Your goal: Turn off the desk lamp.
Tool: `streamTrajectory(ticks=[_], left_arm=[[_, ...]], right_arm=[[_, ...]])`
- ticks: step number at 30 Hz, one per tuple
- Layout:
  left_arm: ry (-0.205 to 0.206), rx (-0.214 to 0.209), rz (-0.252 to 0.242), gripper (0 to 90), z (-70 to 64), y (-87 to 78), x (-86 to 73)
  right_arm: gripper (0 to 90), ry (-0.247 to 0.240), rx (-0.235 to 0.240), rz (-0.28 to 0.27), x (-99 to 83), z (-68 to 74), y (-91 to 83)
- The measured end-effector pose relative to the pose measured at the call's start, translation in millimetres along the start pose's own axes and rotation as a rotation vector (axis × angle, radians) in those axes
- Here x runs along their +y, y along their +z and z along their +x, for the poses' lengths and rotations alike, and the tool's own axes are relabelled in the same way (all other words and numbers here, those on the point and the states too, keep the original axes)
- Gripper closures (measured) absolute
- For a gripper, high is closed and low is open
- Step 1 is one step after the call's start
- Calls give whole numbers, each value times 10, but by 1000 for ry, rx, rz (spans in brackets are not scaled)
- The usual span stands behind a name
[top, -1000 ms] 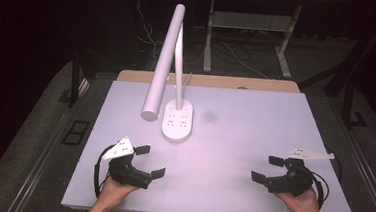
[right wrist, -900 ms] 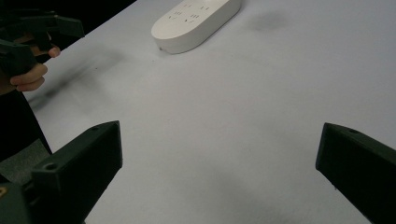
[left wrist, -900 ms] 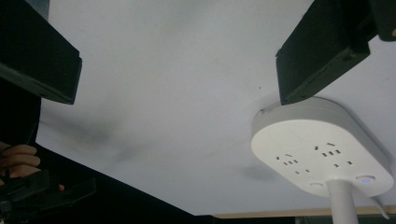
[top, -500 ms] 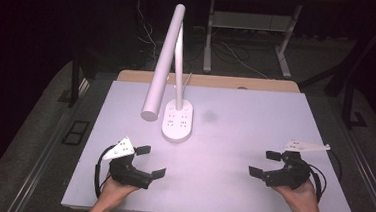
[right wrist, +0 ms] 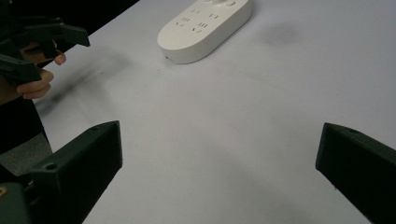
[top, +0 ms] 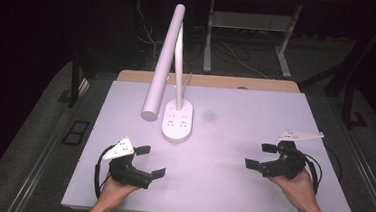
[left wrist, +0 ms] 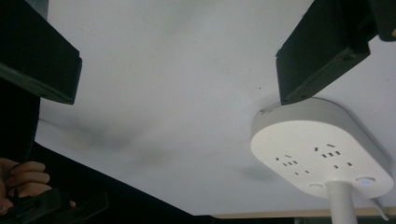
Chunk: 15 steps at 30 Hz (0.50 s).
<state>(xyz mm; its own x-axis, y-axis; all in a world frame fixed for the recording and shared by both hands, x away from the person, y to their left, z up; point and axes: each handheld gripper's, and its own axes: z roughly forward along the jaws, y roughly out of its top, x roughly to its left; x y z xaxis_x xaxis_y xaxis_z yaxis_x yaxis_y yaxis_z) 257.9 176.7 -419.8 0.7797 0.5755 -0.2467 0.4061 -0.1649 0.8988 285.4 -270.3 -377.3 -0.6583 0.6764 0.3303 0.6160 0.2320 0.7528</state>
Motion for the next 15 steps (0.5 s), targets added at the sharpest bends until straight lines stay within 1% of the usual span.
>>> streamTrajectory(ticks=[7, 8, 15], left_arm=[[6, 4, 1, 0, -3, 2, 0], [6, 4, 1, 0, -3, 2, 0], [1, 7, -1, 0, -1, 9, 0]], right_arm=[[4, -16, 11, 18, 105, 11, 63], [4, -18, 20, 20, 119, 12, 75], [4, -40, 27, 36, 233, 48, 154]])
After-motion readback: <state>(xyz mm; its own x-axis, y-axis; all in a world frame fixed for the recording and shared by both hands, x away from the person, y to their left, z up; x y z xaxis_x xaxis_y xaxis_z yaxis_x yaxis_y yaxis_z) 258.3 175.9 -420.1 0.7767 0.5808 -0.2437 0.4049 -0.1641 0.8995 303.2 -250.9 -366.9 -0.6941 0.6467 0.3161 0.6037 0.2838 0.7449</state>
